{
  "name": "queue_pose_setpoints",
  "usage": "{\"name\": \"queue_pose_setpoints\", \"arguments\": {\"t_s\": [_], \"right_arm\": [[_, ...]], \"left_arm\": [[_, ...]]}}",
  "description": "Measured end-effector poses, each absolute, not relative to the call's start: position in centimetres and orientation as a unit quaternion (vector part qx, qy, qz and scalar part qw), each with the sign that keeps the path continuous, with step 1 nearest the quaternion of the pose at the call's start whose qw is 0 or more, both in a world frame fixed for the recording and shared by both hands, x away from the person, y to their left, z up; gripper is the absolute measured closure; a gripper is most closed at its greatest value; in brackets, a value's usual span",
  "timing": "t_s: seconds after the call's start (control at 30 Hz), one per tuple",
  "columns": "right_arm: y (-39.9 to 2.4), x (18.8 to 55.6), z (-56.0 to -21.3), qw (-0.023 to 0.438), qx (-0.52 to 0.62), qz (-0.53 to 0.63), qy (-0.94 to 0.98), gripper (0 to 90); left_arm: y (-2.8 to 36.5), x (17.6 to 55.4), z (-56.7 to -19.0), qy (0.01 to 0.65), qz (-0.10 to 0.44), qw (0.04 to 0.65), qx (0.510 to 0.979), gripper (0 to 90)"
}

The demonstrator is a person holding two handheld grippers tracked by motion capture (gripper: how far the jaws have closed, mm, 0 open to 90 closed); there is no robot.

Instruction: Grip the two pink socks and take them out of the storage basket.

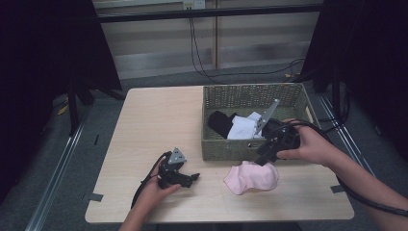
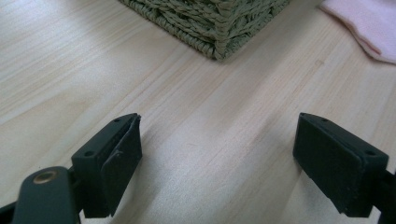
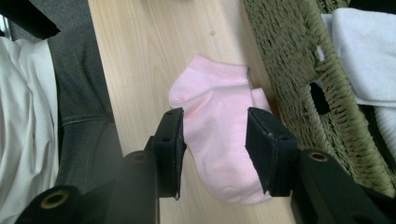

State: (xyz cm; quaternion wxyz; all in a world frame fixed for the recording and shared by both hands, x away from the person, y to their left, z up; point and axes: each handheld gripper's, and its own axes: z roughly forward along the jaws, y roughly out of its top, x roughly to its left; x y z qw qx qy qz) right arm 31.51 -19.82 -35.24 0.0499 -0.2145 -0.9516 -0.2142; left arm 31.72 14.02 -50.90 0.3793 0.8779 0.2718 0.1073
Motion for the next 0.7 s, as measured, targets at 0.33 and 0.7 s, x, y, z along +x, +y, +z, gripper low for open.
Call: {"name": "queue_pose_setpoints", "arguments": {"t_s": [0.33,0.7], "right_arm": [[-21.5,31.1,-36.2,0.039,-0.223,-0.237,-0.945,46.6],[-22.5,30.6,-37.6,0.039,-0.232,-0.245,-0.940,43.2]], "left_arm": [[14.0,31.7,-50.9,0.272,0.107,0.379,0.878,15.0],[14.0,31.7,-50.9,0.272,0.107,0.379,0.878,15.1]]}}
